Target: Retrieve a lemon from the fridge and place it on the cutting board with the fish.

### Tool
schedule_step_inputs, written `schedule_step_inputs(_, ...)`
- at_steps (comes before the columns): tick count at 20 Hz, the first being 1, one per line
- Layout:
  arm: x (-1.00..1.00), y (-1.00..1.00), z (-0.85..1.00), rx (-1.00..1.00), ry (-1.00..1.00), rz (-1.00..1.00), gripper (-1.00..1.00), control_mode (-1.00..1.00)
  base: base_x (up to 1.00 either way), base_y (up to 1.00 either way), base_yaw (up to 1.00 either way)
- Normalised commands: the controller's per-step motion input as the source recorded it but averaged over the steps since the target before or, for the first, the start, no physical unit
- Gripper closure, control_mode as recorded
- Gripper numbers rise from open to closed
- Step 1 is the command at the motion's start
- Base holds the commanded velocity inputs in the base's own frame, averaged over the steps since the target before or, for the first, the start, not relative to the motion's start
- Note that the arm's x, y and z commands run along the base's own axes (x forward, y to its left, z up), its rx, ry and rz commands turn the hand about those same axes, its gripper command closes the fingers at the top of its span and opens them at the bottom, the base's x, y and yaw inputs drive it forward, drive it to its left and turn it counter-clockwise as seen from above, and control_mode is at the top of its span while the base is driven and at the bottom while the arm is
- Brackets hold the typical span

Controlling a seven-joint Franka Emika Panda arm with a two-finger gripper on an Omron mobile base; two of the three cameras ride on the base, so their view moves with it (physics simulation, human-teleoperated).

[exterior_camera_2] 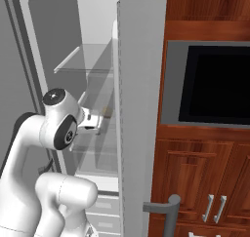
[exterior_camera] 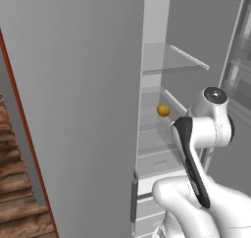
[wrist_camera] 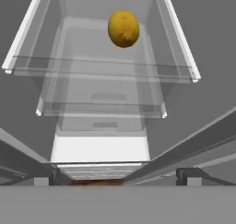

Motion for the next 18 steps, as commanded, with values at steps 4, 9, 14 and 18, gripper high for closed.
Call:
schedule_step_inputs(4, 0.23, 0.0, 0.07, 0.1, -0.07, 0.01, -1.0, -1.0, 0.0, 0.0, 0.0)
schedule_step_inputs(9, 0.18, 0.0, 0.02, 0.02, -0.25, 0.0, -1.0, -1.0, 0.0, 0.0, 0.0)
schedule_step_inputs(14, 0.13, 0.0, 0.16, 0.01, -0.14, 0.0, -1.0, -1.0, 0.0, 0.0, 0.0)
schedule_step_inputs(18, 0.2, 0.02, 0.0, 0.0, 0.0, -0.01, -1.0, -1.0, 0.0, 0.0, 0.0)
